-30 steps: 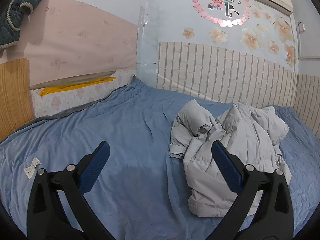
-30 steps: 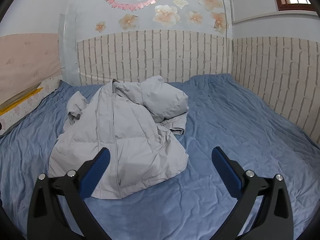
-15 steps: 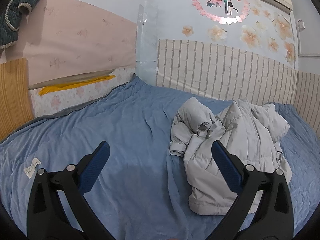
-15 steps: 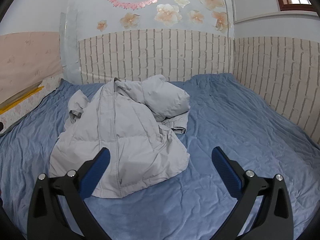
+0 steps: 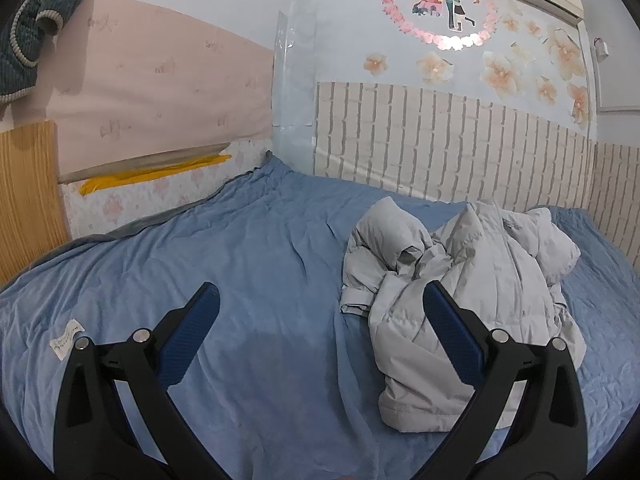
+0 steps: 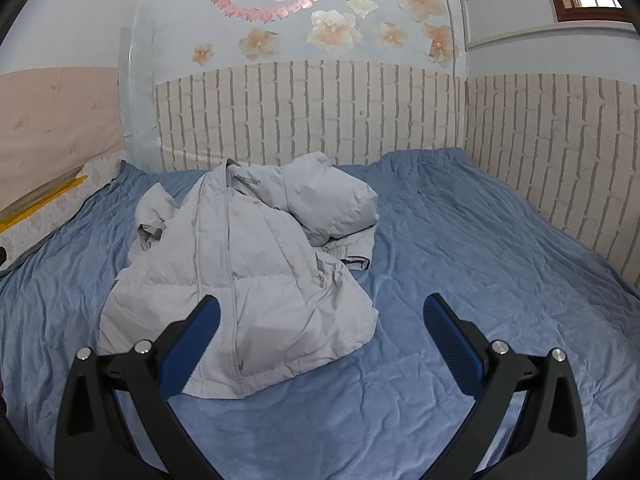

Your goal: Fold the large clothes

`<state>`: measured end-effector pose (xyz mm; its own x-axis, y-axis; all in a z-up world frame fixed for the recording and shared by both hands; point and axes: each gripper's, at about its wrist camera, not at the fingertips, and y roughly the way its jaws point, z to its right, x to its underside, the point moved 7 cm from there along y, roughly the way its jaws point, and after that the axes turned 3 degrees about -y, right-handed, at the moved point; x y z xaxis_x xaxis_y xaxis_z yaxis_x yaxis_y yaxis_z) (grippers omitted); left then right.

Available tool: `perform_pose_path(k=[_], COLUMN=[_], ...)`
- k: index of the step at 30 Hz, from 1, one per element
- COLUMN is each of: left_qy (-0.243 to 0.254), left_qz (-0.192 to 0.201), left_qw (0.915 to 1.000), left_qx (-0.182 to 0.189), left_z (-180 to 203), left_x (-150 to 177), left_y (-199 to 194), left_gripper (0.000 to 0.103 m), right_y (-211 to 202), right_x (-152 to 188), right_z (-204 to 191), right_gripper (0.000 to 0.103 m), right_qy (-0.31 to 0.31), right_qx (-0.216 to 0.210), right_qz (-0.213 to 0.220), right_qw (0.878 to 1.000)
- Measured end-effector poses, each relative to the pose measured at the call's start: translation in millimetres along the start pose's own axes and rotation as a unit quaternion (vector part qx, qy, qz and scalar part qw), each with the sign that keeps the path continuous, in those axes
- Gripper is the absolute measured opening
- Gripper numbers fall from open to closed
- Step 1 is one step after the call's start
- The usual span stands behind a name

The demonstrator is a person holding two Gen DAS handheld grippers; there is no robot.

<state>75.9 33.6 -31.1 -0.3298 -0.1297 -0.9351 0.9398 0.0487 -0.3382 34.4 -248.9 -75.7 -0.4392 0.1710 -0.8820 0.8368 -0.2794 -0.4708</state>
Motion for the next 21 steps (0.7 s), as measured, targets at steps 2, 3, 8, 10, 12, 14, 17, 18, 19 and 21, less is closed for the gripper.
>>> perform_pose_path(k=[2, 3, 8, 10, 12, 14, 17, 18, 19, 21], left_qy=[-0.004, -0.005, -0.001, 0.001, 0.000, -0.001, 0.001, 0.001, 0.002, 0.002], left_qz=[-0.005, -0.006, -0.003, -0.004, -0.005, -0.005, -0.005, -0.006, -0.006, -0.005], left_qw=[1.0000, 1.0000, 1.0000, 1.0000, 1.0000, 1.0000, 1.0000, 1.0000, 1.0000, 1.0000], left_qx=[0.003, 0.003, 0.004, 0.003, 0.003, 0.003, 0.002, 0.003, 0.003, 0.003], left_z=[-0.9, -1.1, 0.2, 0.7, 0.1, -0.4, -0.1, 0.5, 0.7, 0.2], left_x=[1.2, 1.8, 1.7, 2.1, 2.2, 1.9, 2.0, 2.2, 2.4, 2.0], left_y=[1.8, 2.2, 2.3, 2.6, 2.3, 2.4, 2.9, 2.6, 2.5, 2.0], left_gripper=[0.100, 0.100, 0.100, 0.100, 0.100, 0.100, 0.100, 0.100, 0.100, 0.100], right_y=[-1.2, -2.2, -1.3, -1.4, -2.8, -4.1, -4.6, -5.0, -5.2, -6.1], right_x=[-0.5, -0.9, -0.6, 0.1, -0.9, -1.2, -0.6, -0.7, -0.5, -1.1], right_z=[-1.3, -1.3, 0.6, 0.9, 0.5, 2.1, 2.8, 2.2, 2.9, 3.1], right_gripper=[0.101, 0.101, 0.101, 0.101, 0.101, 0.101, 0.101, 0.101, 0.101, 0.101], right_qy=[-0.003, -0.003, 0.002, 0.001, 0.000, 0.000, 0.001, 0.001, 0.001, -0.001], right_qx=[0.001, 0.001, 0.002, 0.000, 0.000, 0.000, 0.001, 0.000, 0.000, 0.000], right_qz=[0.001, 0.002, 0.001, 0.000, 0.002, 0.004, 0.002, 0.002, 0.002, 0.004], right_qw=[1.000, 1.000, 1.000, 1.000, 1.000, 1.000, 1.000, 1.000, 1.000, 1.000])
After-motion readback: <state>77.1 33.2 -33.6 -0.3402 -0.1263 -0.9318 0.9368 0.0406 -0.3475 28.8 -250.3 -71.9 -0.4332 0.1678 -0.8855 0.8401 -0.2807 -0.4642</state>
